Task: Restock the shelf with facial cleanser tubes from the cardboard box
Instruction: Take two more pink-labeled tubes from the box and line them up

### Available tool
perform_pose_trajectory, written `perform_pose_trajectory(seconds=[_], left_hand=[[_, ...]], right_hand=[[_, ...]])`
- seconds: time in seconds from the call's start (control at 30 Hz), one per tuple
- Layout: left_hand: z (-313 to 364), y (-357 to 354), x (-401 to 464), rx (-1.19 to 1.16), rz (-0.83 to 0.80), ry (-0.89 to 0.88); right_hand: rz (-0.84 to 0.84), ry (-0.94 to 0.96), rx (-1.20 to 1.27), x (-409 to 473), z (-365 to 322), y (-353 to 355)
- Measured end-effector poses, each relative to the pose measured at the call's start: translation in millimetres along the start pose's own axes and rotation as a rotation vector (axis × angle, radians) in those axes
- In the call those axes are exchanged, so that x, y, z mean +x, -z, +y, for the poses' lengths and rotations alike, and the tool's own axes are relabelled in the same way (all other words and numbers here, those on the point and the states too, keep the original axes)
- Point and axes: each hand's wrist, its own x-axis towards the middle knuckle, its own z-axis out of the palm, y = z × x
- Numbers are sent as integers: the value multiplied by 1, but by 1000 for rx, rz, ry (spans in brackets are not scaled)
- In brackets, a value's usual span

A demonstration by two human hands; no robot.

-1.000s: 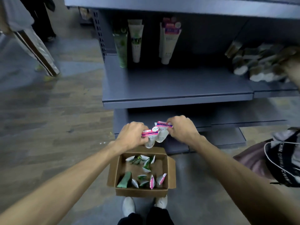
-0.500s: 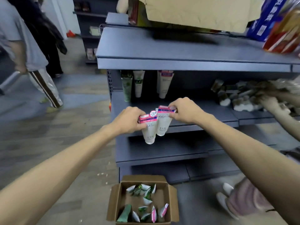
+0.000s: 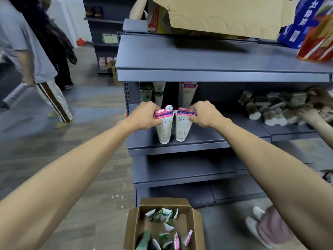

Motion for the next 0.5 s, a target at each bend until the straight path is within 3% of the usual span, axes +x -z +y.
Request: perform_pose_trajectory(seconds=[0.27, 0.5], left_hand=[[-28, -11, 12, 86, -72, 21], [-50, -21, 11, -158, -20, 128]], right_hand=[[12, -76, 133, 5, 8, -25], [-11, -140, 373, 2, 16, -32]])
